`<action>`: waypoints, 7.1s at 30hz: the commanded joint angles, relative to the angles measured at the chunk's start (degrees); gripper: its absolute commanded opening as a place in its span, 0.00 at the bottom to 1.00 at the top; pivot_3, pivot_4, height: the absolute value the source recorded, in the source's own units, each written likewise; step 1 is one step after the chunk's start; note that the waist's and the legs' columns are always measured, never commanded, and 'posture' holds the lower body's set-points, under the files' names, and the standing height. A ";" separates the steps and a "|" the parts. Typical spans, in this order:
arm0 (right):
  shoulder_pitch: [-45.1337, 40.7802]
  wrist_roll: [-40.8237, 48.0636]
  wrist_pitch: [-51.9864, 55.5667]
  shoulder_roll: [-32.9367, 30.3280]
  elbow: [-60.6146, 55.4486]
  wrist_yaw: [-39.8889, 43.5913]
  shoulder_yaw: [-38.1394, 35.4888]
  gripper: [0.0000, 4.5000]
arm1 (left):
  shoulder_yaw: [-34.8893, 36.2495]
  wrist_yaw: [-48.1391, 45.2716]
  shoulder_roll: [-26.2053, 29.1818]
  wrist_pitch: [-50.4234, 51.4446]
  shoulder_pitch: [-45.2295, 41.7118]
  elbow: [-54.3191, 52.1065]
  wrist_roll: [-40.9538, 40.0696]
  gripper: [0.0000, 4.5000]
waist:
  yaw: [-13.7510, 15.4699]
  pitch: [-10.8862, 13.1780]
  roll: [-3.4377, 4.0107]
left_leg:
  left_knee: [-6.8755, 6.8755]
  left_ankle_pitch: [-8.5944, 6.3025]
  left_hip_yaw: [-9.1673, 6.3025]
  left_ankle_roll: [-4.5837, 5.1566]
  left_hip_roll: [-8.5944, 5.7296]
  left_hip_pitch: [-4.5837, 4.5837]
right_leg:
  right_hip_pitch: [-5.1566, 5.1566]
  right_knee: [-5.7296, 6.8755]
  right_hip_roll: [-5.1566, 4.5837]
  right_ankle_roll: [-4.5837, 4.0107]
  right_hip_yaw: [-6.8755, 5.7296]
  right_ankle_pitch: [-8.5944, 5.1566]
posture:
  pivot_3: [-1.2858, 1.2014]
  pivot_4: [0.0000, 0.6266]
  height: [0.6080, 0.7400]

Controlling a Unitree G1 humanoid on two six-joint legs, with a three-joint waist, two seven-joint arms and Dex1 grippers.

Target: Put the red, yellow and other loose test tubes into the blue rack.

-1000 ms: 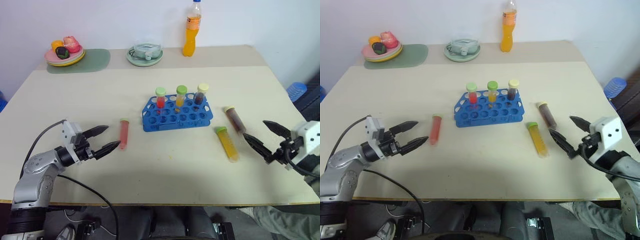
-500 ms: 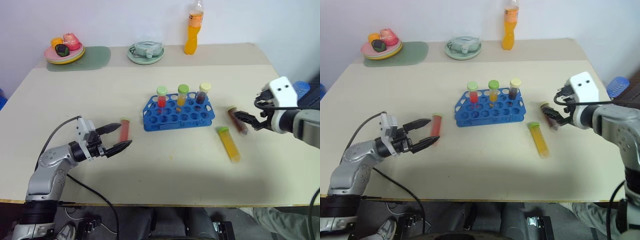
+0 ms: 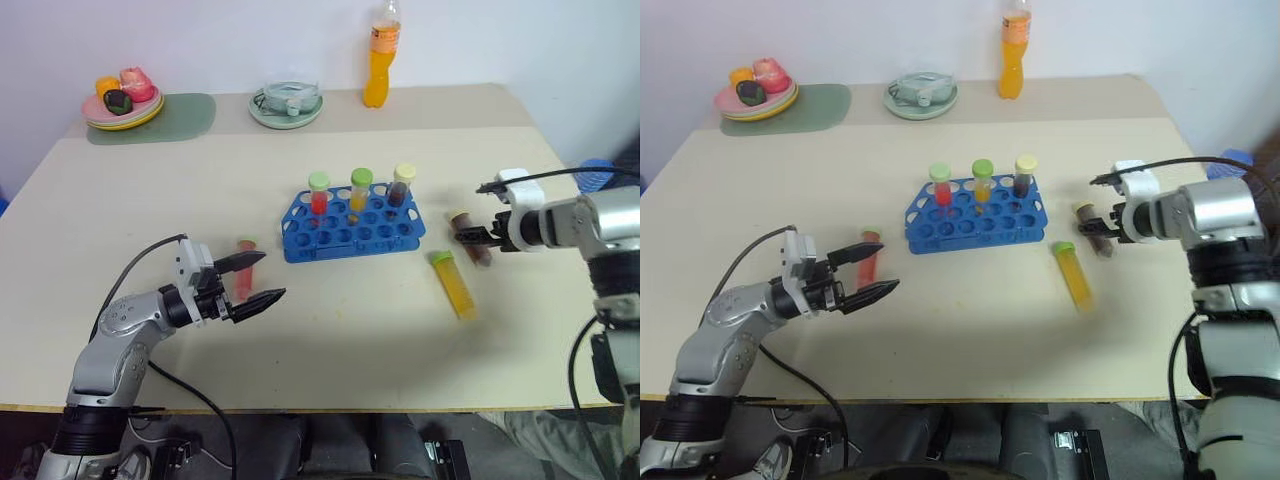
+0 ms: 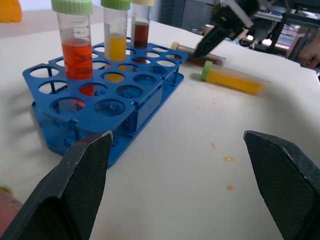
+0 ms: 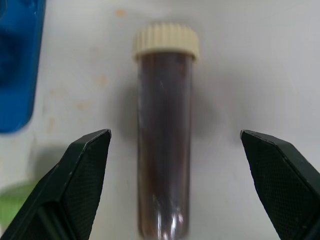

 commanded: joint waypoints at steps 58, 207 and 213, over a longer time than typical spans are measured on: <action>32.18 -8.79 -74.18 36.24 -28.71 -5.15 -17.42 0.17 | -1.44 5.01 -6.65 -8.60 -7.13 8.25 4.53 0.96 | -1.38 -0.03 0.04 | 0.11 0.04 0.01 -0.05 -0.04 0.10 | -0.03 0.23 0.06 0.00 0.01 0.02 | 0.52 0.24 1.00; 27.51 -12.94 -91.90 43.23 -7.45 -4.58 -5.81 0.21 | -0.56 7.43 -6.68 -8.59 -4.03 6.19 4.06 0.96 | -2.27 -0.40 -0.41 | 0.06 0.05 -0.07 -0.08 -0.01 0.21 | 0.03 0.25 0.11 -0.04 -0.09 0.04 | 0.52 0.24 1.00; 27.67 -9.61 -92.26 43.55 -6.27 -1.69 -6.76 0.30 | -0.12 7.54 -6.69 -9.24 -2.98 6.25 4.19 0.96 | -2.30 -0.41 -0.40 | 0.06 0.07 -0.07 -0.11 0.00 0.25 | 0.05 0.27 0.12 -0.04 -0.08 0.04 | 0.52 0.24 1.00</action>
